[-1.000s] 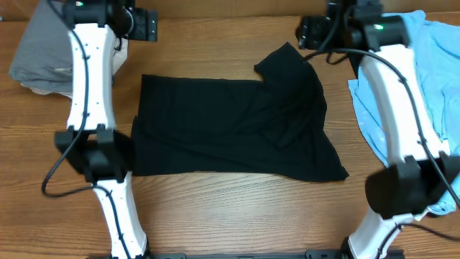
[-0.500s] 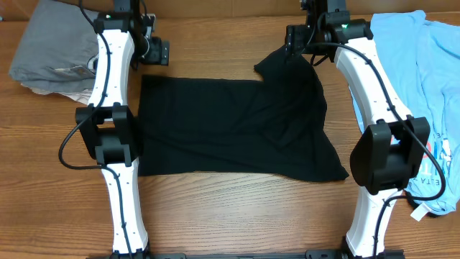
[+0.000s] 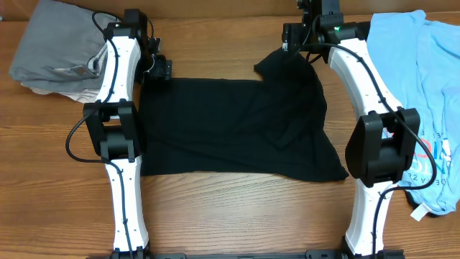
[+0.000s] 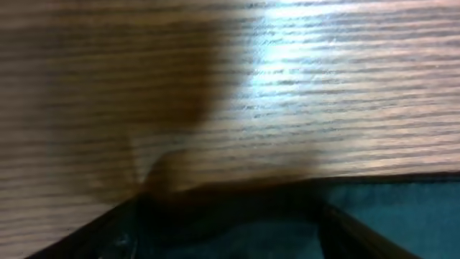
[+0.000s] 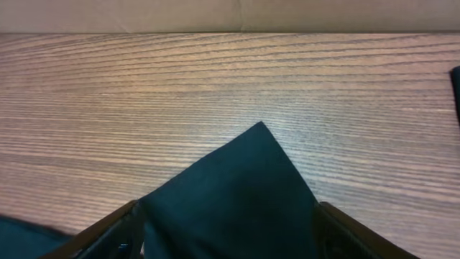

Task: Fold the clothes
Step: 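Move the right gripper to the t-shirt's top right and grasp it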

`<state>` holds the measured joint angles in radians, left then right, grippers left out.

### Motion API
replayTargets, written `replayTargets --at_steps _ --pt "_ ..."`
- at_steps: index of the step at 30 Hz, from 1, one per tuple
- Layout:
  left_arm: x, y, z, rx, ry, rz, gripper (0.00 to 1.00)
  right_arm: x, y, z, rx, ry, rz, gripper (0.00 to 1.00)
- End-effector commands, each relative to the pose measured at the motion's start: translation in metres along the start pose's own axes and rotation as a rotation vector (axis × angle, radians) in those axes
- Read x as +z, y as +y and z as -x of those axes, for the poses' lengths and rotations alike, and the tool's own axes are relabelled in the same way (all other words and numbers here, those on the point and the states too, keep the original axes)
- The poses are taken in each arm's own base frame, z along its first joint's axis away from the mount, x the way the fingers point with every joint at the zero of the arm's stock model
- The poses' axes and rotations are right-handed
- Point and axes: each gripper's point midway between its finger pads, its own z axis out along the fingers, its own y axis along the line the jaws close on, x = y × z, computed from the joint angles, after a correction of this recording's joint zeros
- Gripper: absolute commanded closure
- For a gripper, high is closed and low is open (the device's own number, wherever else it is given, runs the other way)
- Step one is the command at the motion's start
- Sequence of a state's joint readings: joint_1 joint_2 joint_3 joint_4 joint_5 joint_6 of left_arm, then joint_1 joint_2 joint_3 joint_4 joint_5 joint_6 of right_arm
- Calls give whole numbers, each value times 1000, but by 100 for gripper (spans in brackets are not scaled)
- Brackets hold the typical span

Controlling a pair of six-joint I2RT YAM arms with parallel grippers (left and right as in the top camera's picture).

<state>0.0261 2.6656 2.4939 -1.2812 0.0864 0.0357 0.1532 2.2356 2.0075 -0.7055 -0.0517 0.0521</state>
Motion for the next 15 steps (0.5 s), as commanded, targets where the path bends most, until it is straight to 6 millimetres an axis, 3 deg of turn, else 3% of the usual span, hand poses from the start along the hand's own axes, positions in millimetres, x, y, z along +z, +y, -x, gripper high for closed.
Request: replayTargets --at_steps 1,4,6,7,15 --pt "6 -6 -6 -1 27 -16 29 5 1 7 -7 -23 -1 23" --pt "6 -6 -7 -2 33 -16 62 10 1 6 -4 -25 -1 24" --pt "6 -6 -8 -2 35 -12 91 14 0 5 -4 -24 -2 24" --pt "6 -5 -8 -3 36 -10 96 17 0 5 -5 -28 -1 24" --pt "-10 -6 -3 -38 14 -9 96 51 -5 6 -7 -73 -11 24"
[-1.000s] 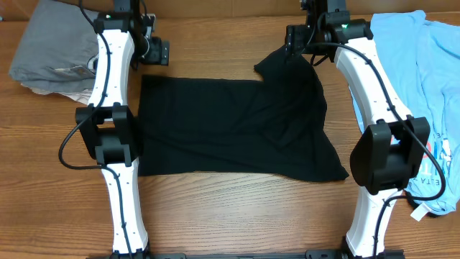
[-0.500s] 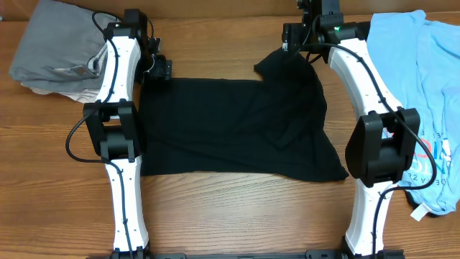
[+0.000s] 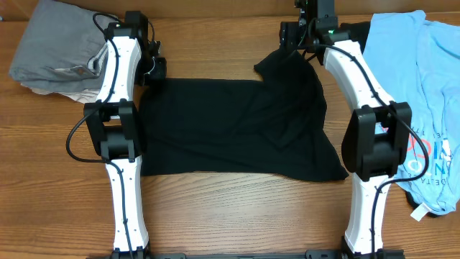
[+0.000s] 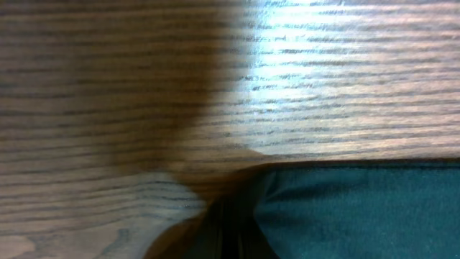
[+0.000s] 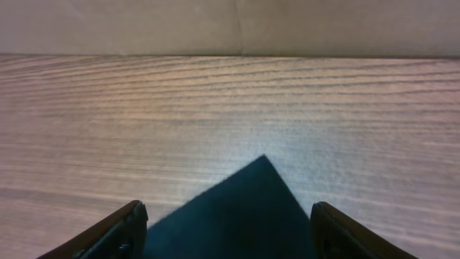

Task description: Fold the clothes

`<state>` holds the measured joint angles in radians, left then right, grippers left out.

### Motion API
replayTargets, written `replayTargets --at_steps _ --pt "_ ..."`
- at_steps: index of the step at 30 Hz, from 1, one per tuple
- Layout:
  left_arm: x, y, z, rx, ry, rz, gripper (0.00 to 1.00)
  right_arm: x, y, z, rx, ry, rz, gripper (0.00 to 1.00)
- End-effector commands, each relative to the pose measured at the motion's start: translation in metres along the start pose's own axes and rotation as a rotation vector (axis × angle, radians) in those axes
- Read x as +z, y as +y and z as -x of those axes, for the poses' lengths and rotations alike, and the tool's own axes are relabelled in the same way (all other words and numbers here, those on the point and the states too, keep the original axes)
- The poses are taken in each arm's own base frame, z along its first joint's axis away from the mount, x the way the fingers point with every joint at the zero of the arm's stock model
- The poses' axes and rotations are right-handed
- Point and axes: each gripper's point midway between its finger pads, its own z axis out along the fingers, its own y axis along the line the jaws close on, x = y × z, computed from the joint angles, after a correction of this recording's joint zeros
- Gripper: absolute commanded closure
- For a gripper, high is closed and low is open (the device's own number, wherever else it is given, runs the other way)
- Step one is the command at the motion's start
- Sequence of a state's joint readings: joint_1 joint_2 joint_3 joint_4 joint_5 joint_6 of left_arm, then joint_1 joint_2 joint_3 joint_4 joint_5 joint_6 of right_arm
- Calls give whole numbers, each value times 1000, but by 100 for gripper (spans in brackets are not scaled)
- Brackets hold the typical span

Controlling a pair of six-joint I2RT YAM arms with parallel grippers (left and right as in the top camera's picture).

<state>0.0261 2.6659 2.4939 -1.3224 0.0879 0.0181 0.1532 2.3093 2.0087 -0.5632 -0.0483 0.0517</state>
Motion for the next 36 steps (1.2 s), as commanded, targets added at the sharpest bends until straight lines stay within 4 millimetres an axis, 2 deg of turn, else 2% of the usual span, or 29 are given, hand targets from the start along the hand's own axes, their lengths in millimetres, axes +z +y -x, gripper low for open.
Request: replayTargets --at_steps 1,12,23,24,25,26,27,28,32,36 --pt "-12 -6 7 -19 -29 -7 96 24 -5 -5 -3 -9 -23 24" --pt "-11 -7 4 -54 -19 -8 96 83 -16 -29 -5 -39 -42 24" --pt "-11 -7 4 -56 -21 -7 96 118 -36 -59 -36 -18 -124 33" --pt "-11 -7 5 -56 -21 -7 96 121 -37 -63 -35 -10 -125 37" --pt "-11 -7 5 -56 -23 -7 96 121 -37 -65 -35 -3 -126 48" --pt "-12 -7 5 -57 -24 -7 96 121 -37 -68 -35 7 -126 68" --pt "-12 -7 5 -56 -24 -7 96 121 -37 -71 -35 20 -127 81" --pt "-12 -7 5 -56 -24 -7 96 121 -38 -74 -35 34 -129 86" --pt "-12 -6 6 -56 -25 -6 96 115 -39 -82 -26 88 -135 96" --pt "-17 0 9 -62 -41 9 96 96 -36 -64 -22 109 -139 96"
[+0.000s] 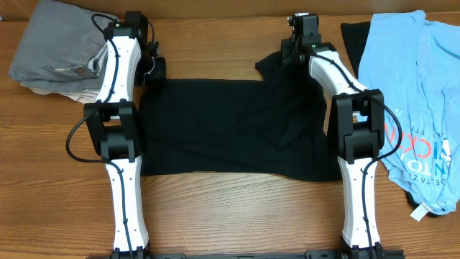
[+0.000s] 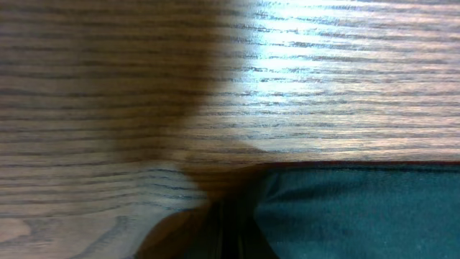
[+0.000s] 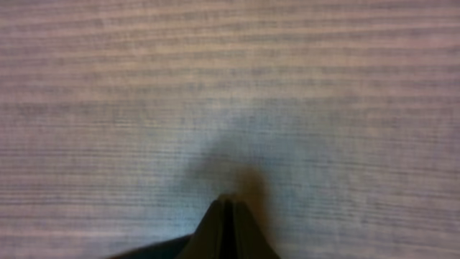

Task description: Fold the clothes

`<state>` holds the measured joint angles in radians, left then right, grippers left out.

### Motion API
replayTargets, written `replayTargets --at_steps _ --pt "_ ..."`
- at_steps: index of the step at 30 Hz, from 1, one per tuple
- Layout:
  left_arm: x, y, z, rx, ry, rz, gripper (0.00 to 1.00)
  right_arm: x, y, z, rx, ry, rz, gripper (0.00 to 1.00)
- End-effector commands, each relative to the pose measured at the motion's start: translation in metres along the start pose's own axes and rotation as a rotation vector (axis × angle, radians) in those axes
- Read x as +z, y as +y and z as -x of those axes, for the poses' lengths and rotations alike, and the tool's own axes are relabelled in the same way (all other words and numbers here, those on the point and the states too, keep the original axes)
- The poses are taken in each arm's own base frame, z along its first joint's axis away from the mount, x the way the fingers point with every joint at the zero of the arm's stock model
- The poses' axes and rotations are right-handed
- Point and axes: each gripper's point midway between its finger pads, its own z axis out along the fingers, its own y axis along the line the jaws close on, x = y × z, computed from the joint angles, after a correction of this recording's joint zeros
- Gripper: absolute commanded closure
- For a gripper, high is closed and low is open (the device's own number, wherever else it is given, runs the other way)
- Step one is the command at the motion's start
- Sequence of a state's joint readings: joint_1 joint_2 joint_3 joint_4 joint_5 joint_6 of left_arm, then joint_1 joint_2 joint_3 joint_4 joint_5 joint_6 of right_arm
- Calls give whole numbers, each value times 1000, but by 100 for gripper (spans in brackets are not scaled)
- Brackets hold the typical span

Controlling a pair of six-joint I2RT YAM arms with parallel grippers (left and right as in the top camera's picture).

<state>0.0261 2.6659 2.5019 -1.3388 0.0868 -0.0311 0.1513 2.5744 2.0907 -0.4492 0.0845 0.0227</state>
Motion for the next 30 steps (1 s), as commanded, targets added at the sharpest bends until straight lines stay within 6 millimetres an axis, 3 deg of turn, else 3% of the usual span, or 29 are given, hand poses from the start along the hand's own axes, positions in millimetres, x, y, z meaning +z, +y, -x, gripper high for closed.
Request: replayTargets --at_steps 1,7,9,12,15,16,26,30 --pt "-17 0 12 -14 -56 7 96 -8 1 0 3 50 2 96" --pt "-54 4 21 -19 -124 16 96 -84 -6 51 19 49 6 96" --pt "-76 5 23 -21 -156 15 96 -121 -5 60 24 76 35 96" --pt "-101 5 20 -23 -182 15 96 -155 -3 60 32 121 77 96" --pt "-119 3 14 -22 -193 15 96 -181 0 49 45 192 128 96" --pt "-124 2 10 -20 -187 15 96 -192 2 37 56 250 153 96" --pt "-121 15 -31 -10 -22 84 96 -229 -13 -39 163 601 137 96" --pt "-121 17 -44 -11 33 100 96 -233 -10 -45 177 631 162 96"
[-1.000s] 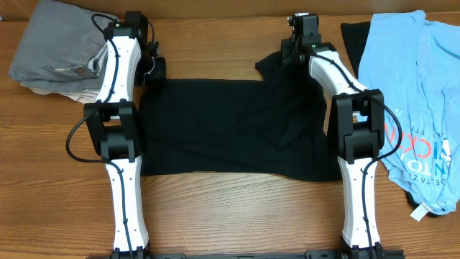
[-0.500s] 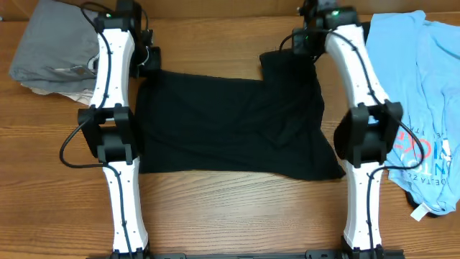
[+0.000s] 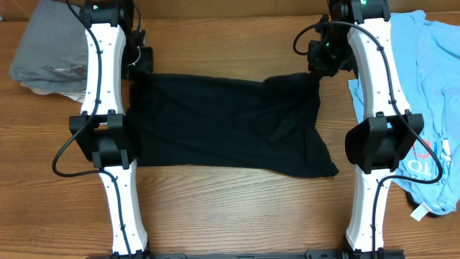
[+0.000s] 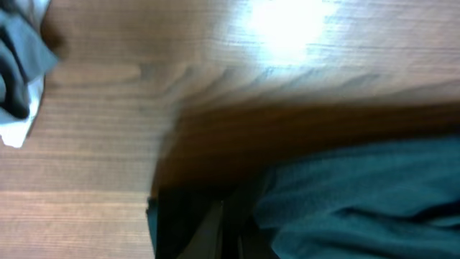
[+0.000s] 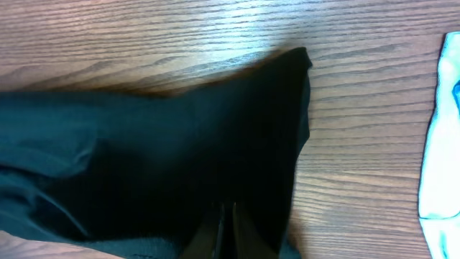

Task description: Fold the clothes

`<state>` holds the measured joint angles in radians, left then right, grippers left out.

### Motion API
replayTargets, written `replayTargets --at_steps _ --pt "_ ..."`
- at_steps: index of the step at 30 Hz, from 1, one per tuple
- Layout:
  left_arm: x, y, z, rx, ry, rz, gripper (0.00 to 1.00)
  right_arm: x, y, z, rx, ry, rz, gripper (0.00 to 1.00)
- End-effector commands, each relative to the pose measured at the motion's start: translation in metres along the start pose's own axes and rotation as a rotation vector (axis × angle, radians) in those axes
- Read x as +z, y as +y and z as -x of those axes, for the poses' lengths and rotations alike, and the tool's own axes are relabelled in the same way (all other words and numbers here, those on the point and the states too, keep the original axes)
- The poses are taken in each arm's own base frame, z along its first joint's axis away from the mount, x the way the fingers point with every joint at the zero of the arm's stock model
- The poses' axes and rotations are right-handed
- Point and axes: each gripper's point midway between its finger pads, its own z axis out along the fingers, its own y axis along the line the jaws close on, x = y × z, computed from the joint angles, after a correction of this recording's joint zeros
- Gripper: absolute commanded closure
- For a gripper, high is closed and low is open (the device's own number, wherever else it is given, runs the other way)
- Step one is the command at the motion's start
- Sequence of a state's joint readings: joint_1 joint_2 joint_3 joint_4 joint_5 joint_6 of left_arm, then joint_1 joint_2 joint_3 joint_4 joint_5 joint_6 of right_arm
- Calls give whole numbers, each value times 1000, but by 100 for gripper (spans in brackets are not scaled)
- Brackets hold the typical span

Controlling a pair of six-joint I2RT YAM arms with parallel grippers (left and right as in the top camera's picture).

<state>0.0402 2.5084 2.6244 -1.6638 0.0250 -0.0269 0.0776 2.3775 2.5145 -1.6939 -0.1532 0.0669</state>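
Note:
A black garment lies spread across the middle of the table, with its far edge raised. My left gripper is shut on its far left corner, and the cloth hangs beside the closed fingers. My right gripper is shut on the far right corner. There the black cloth drapes down over the wood from the closed fingers. The near edge rests on the table, its right corner sagging in a point.
A grey pile of clothes sits at the far left, and its edge shows in the left wrist view. A light blue shirt lies along the right side, close to the right arm. Bare wooden table lies in front.
Both shut grippers were low on the table at the garment's far corners. Now they are higher and wider apart, and the far edge is lifted and stretched between them.
Both grippers stood open at the far corners of the black garment. Then the left was shut on its corner while the right was still open. Then the right was shut too. Now both hold the far edge up off the table.

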Motion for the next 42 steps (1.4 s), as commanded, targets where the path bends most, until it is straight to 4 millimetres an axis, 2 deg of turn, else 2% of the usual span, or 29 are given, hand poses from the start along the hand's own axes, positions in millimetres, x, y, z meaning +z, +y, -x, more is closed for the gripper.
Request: replayTargets --at_steps 1,5,10,18,21,25,32,36,39,42 --pt "-13 9 -4 11 -9 35 96 -9 5 -5 20 -2 46 96" --pt "-11 8 -6 22 1 32 96 -6 11 -17 21 37 62 96" --pt "2 7 -15 22 56 24 96 9 8 -50 29 147 39 96" --pt "40 10 -67 26 289 38 96 48 -7 -98 63 273 13 96" --pt "43 14 -81 27 334 55 96 62 -12 -109 70 298 9 96" --pt "25 17 -79 28 287 76 96 71 -13 -110 70 297 15 96" --pt "-49 20 -50 25 -13 111 96 73 -10 -104 65 270 33 96" --pt "-81 16 -52 31 -104 109 96 73 -10 -104 54 269 35 96" --pt "-84 15 -64 33 -65 110 96 73 -9 -101 52 258 38 96" --pt "-72 17 -74 28 -8 115 96 74 -9 -99 50 249 42 96"
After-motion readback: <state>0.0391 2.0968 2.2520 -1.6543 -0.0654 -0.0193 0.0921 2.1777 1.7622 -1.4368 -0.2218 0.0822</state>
